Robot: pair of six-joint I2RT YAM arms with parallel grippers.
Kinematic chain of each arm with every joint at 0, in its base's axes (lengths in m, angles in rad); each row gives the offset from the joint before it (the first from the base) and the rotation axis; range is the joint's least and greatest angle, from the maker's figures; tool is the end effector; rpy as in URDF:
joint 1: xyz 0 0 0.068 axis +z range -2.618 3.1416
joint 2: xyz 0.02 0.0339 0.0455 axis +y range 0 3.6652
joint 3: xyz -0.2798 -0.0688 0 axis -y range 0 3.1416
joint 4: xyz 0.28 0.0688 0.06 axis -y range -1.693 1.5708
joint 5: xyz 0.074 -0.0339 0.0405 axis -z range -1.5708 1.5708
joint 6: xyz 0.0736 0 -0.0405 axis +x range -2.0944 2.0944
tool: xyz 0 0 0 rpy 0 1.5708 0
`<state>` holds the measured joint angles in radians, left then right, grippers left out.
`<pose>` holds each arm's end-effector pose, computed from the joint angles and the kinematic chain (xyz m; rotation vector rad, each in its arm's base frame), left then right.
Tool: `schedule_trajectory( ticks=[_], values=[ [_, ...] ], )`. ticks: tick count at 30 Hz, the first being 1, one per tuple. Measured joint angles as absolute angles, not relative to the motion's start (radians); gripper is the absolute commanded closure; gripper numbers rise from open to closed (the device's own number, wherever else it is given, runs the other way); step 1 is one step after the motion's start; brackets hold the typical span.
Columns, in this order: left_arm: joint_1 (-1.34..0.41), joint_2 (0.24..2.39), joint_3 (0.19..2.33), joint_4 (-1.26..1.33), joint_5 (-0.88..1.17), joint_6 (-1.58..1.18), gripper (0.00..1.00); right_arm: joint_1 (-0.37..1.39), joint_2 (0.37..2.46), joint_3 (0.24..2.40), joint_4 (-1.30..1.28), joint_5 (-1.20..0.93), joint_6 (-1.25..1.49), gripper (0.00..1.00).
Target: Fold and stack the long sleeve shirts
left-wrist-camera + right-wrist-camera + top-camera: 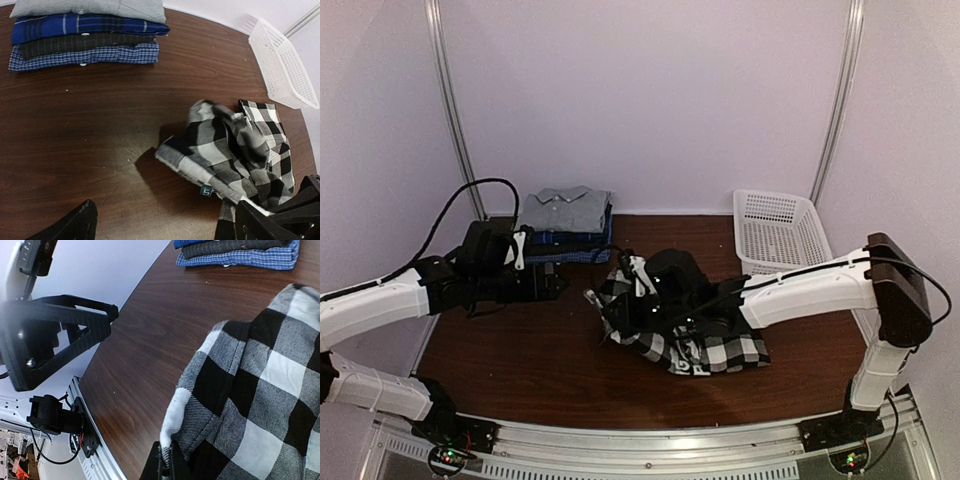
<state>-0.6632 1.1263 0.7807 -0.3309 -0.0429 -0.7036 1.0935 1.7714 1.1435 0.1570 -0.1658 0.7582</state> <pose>0.2372 -0.1813 0.2353 -0.0713 2.3370 -0.6690 0.2043 0.4215 0.2053 -0.5005 2.2534 1.2445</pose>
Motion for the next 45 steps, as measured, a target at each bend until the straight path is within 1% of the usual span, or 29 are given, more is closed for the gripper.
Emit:
schedule_trajectory(
  ticks=[2, 4, 7, 9, 15, 21, 28, 35, 38, 40, 41, 42, 43, 44, 45],
  values=[
    [-0.645, 1.119, 0.774, -0.349, -0.056, -0.716, 0.02, 1.1, 1.865, 1.219, 0.163, -0.178, 0.754, 0.76],
    [-0.63, 1.109, 0.763, -0.358, -0.064, -0.724, 0.02, 1.099, 1.938, 1.285, 0.154, -0.185, 0.739, 0.63],
    [-0.617, 1.097, 0.745, -0.369, -0.063, -0.728, 0.02, 1.093, 1.987, 1.351, 0.125, -0.187, 0.716, 0.43],
    [-0.615, 1.098, 0.737, -0.368, -0.055, -0.73, 0.02, 1.088, 1.98, 1.367, 0.099, -0.18, 0.697, 0.36],
    [-0.614, 1.097, 0.652, -0.318, 0.042, -0.748, 0.02, 1.061, 1.889, 1.349, -0.02, -0.111, 0.633, 0.34],
    [-0.646, 1.11, 0.536, -0.245, 0.136, -0.807, 0.03, 1.019, 1.771, 1.243, -0.147, 0.012, 0.57, 0.31],
    [-0.771, 1.228, 0.509, -0.141, 0.163, -0.902, 0.1, 0.981, 1.786, 1.185, -0.276, 0.132, 0.498, 0.28],
    [-0.852, 1.361, 0.516, -0.074, 0.129, -0.966, 0.19, 0.97, 1.865, 1.188, -0.323, 0.2, 0.467, 0.28],
    [-0.876, 1.405, 0.545, -0.048, 0.113, -0.987, 0.27, 0.97, 1.903, 1.188, -0.341, 0.227, 0.465, 0.31],
    [-0.883, 1.427, 0.552, -0.028, 0.106, -1.002, 0.39, 0.97, 1.919, 1.188, -0.352, 0.245, 0.462, 0.37],
    [-0.884, 1.433, 0.552, -0.02, 0.103, -1.008, 0.49, 0.97, 1.922, 1.188, -0.355, 0.254, 0.463, 0.43],
    [-0.884, 1.437, 0.552, -0.02, 0.097, -1.015, 0.64, 0.97, 1.923, 1.188, -0.359, 0.26, 0.459, 0.48],
    [-0.884, 1.442, 0.552, -0.02, 0.09, -1.017, 0.74, 0.97, 1.923, 1.188, -0.363, 0.268, 0.461, 0.53],
    [-0.884, 1.445, 0.553, -0.02, 0.083, -1.024, 0.83, 0.97, 1.923, 1.188, -0.367, 0.273, 0.464, 0.59],
    [-0.884, 1.448, 0.554, -0.023, 0.073, -1.026, 0.9, 0.97, 1.922, 1.188, -0.37, 0.278, 0.468, 0.67]
  ],
)
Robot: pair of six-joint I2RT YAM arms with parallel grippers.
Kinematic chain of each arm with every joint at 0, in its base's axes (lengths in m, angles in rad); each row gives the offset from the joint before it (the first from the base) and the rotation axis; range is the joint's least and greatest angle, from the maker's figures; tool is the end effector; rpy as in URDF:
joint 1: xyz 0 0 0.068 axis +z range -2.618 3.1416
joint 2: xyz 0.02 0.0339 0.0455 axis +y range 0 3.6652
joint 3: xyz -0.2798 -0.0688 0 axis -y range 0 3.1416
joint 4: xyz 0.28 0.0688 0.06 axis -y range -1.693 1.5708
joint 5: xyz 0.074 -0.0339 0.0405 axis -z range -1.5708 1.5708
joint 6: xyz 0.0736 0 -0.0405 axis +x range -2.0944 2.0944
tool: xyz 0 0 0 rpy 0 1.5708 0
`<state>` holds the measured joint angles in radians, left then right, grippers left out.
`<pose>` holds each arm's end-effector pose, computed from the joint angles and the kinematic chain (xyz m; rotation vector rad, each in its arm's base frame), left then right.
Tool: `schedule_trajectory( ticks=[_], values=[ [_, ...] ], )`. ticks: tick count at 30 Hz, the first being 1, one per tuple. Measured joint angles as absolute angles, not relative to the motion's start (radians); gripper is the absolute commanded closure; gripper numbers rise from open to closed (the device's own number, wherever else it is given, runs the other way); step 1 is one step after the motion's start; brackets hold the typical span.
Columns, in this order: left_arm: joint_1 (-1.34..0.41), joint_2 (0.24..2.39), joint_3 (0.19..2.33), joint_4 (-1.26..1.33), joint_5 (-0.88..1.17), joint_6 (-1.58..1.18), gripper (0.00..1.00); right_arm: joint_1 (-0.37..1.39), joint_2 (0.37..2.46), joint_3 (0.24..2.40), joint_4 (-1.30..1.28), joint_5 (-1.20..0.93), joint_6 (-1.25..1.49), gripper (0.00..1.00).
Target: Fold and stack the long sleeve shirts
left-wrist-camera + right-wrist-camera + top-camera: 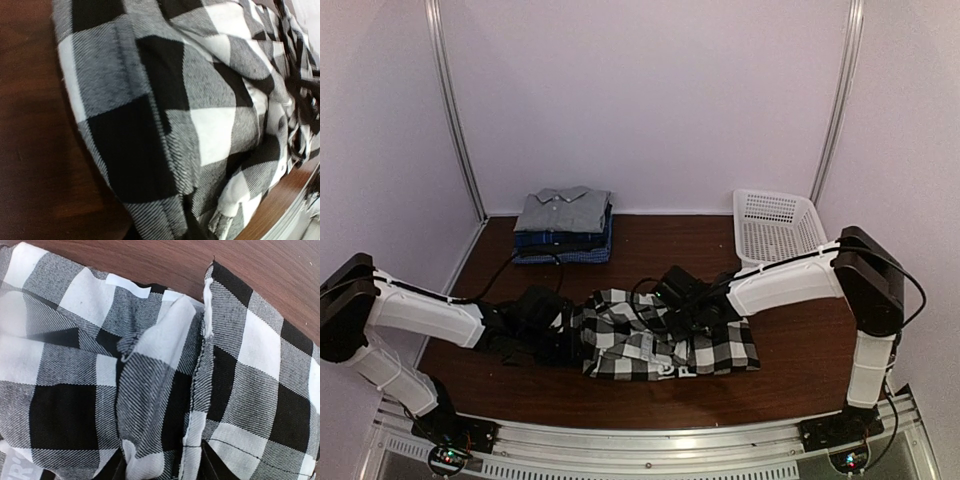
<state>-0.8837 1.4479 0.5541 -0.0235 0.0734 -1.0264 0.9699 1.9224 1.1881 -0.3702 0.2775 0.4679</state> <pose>0.1845 -0.2334 0.0935 -0.1595 2.7042 -0.8068 0.2595 0.3429 0.1038 -0.5642 2.5487 0.1338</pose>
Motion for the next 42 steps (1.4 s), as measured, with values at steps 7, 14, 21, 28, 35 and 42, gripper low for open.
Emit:
schedule_trajectory(
  ticks=[7, 14, 21, 28, 35, 42],
  values=[
    [-0.874, 1.471, 0.635, -0.07, 0.02, -0.999, 1.0, 0.97, 1.832, 1.128, -0.418, 0.286, 0.483, 0.98],
    [-0.732, 1.554, 0.791, -0.122, 0.025, -0.891, 1.0, 0.98, 1.566, 0.987, -0.448, 0.177, 0.535, 0.97],
    [-0.566, 1.725, 1.039, -0.18, 0.062, -0.752, 1.0, 1.107, 1.354, 0.829, -0.364, 0.039, 0.7, 0.94],
    [-0.442, 1.809, 1.153, -0.26, 0.12, -0.648, 1.0, 1.165, 1.249, 0.703, -0.284, 0.036, 0.854, 0.75],
    [-0.374, 1.813, 1.158, -0.32, 0.156, -0.593, 1.0, 1.165, 1.135, 0.595, -0.331, 0.085, 0.941, 0.42],
    [-0.346, 1.813, 1.161, -0.336, 0.161, -0.58, 0.95, 1.163, 1.094, 0.611, -0.418, 0.167, 0.953, 0.25]
  ],
)
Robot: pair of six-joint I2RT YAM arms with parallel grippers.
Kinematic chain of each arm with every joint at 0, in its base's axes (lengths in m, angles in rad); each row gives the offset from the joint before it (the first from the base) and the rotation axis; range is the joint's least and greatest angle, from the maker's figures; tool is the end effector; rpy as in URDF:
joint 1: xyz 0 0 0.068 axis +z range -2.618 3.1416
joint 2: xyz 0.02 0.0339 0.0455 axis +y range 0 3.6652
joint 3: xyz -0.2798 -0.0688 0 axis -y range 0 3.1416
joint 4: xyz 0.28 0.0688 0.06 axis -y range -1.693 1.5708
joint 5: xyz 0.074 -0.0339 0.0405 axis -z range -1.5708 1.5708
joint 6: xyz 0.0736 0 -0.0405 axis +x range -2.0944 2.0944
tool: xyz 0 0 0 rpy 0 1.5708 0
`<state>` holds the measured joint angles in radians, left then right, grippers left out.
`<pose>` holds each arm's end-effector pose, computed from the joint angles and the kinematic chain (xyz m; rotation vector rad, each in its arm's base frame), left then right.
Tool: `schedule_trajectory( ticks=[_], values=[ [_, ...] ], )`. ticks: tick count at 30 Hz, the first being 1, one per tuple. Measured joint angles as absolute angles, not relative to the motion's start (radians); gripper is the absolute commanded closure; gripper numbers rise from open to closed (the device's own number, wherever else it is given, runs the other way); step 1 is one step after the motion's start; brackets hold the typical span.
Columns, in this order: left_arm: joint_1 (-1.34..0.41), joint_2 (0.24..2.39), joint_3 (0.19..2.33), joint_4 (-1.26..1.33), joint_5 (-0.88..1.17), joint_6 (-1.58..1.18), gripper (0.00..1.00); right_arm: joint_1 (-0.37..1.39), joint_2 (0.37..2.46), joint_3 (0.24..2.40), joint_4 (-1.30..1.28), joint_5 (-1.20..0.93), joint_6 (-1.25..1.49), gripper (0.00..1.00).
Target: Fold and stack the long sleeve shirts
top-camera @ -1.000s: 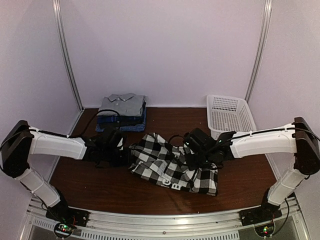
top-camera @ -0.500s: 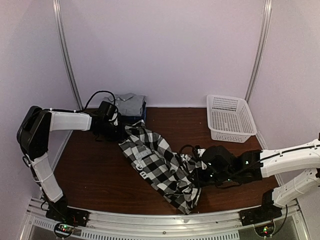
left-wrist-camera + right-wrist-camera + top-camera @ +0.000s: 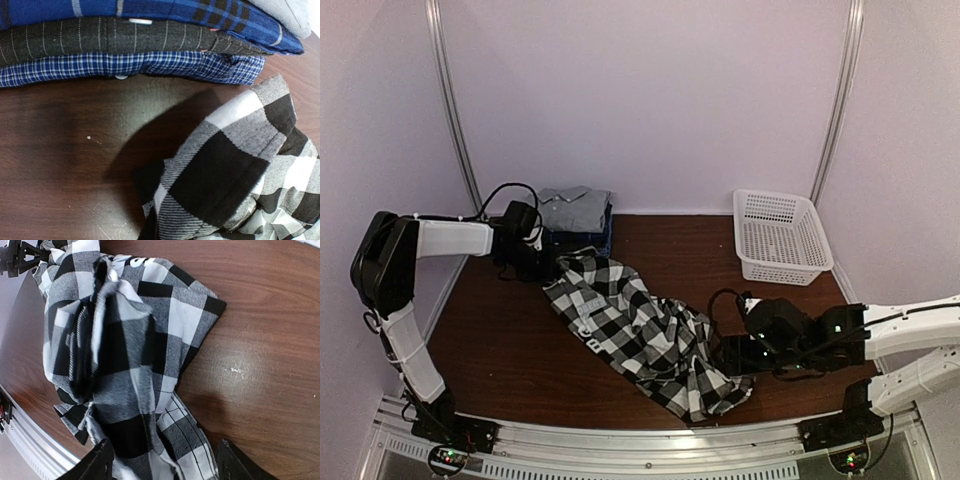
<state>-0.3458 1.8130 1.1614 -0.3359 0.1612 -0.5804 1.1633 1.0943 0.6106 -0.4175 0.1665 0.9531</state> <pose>0.3976 -0.1558 0.1406 -0.2452 2.6270 -0.5443 0.1136 0.2324 0.1701 -0.1970 2.5844 0.6794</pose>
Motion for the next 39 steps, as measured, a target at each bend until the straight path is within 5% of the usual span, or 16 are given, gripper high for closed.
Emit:
schedule_trajectory(
  ticks=[2, 9, 20, 30, 34, 39],
  values=[
    [-0.346, 1.813, 1.168, -0.345, 0.162, -0.579, 0.8, 1.147, 1.103, 0.643, -0.436, 0.196, 0.932, 0.21],
    [-0.346, 1.8, 1.176, -0.353, 0.155, -0.569, 0.64, 1.013, 1.219, 0.76, -0.388, 0.224, 0.803, 0.14],
    [-0.416, 1.583, 1.12, -0.363, 0.115, -0.579, 0.62, 0.884, 1.527, 0.917, -0.232, 0.104, 0.604, 0.16],
    [-0.673, 1.671, 1.039, -0.277, 0.163, -0.675, 0.66, 0.851, 1.677, 1.064, -0.18, -0.006, 0.503, 0.18],
    [-0.709, 1.721, 1.016, -0.231, 0.196, -0.714, 0.67, 0.852, 1.7, 1.069, -0.175, -0.044, 0.488, 0.24],
    [-0.713, 1.765, 0.999, -0.195, 0.212, -0.741, 0.67, 0.852, 1.738, 1.069, -0.176, -0.073, 0.472, 0.5]
  ],
)
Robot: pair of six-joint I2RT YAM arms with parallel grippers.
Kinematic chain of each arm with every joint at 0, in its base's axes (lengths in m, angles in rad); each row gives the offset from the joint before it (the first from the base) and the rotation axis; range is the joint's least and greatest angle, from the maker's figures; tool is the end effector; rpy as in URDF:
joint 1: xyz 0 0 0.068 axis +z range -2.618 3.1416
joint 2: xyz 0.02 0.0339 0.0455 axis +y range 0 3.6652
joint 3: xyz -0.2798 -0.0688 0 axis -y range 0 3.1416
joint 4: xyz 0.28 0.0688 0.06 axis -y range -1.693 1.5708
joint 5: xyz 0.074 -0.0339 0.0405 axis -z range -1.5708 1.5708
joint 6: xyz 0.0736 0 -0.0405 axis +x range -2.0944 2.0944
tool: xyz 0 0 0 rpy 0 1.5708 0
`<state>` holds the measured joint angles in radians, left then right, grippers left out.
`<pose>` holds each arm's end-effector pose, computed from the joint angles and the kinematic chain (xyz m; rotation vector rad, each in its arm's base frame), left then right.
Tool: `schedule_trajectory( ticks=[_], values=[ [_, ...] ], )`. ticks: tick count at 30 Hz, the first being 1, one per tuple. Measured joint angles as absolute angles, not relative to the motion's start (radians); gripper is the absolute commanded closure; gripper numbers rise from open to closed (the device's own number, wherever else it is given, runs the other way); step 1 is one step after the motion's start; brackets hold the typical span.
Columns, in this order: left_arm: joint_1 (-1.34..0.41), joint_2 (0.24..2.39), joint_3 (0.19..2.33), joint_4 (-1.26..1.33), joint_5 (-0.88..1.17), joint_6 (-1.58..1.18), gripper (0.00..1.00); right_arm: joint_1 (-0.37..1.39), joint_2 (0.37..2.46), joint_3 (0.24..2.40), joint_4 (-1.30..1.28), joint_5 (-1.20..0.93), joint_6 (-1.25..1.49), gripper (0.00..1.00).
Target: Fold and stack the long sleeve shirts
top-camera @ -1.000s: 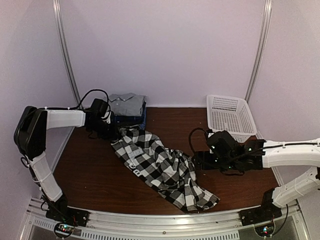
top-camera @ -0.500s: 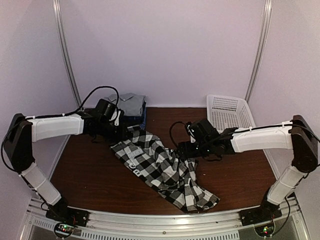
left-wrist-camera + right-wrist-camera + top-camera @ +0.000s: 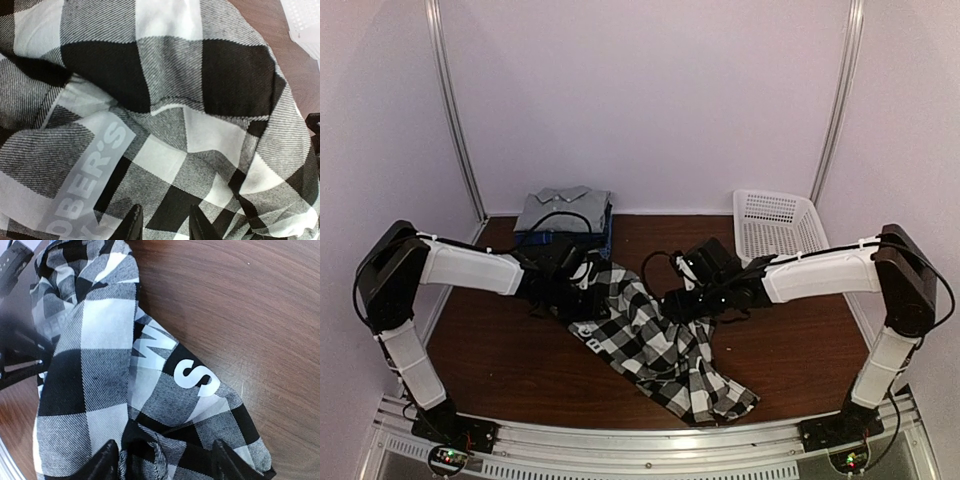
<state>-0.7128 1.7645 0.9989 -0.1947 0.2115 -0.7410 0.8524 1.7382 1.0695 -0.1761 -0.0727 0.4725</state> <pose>0.2933 -0.2739 0.1177 0.0525 2.7161 -0.7839 0.2733 0.3208 0.1526 -0.5124 2.4798 0.6641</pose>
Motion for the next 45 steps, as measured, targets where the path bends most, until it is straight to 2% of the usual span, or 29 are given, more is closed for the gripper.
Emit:
schedule_trajectory(
  ticks=[3, 5, 7, 11, 18, 23, 29, 32, 35, 39, 45],
  values=[
    [-0.712, 1.783, 0.995, -0.178, 0.213, -0.747, 0.67, 0.853, 1.747, 1.069, -0.188, -0.074, 0.472, 0.74],
    [-0.712, 1.791, 0.99, -0.172, 0.213, -0.748, 0.67, 0.853, 1.745, 1.069, -0.198, -0.066, 0.482, 0.85],
    [-0.713, 1.797, 0.981, -0.168, 0.212, -0.748, 0.68, 0.853, 1.738, 1.067, -0.216, -0.047, 0.485, 0.91],
    [-0.712, 1.803, 0.963, -0.163, 0.194, -0.748, 0.68, 0.851, 1.661, 1.016, -0.272, 0.025, 0.517, 0.94],
    [-0.708, 1.8, 0.946, -0.14, 0.18, -0.738, 0.68, 0.835, 1.361, 0.794, -0.394, 0.158, 0.618, 0.94],
    [-0.691, 1.787, 0.925, -0.125, 0.18, -0.723, 0.68, 0.833, 1.175, 0.613, -0.465, 0.169, 0.722, 0.92],
    [-0.657, 1.767, 0.905, -0.13, 0.179, -0.705, 0.68, 0.833, 1.009, 0.528, -0.569, 0.173, 0.827, 0.83],
    [-0.656, 1.767, 0.905, -0.131, 0.179, -0.7, 0.68, 0.837, 0.944, 0.535, -0.603, 0.179, 0.852, 0.7],
    [-0.656, 1.767, 0.905, -0.131, 0.179, -0.697, 0.68, 0.855, 0.904, 0.567, -0.657, 0.205, 0.866, 0.64],
    [-0.656, 1.767, 0.905, -0.132, 0.179, -0.696, 0.68, 0.891, 0.906, 0.653, -0.685, 0.237, 0.861, 0.64],
    [-0.655, 1.766, 0.905, -0.133, 0.179, -0.696, 0.68, 0.952, 1.079, 0.732, -0.598, 0.238, 0.819, 0.67]
  ],
)
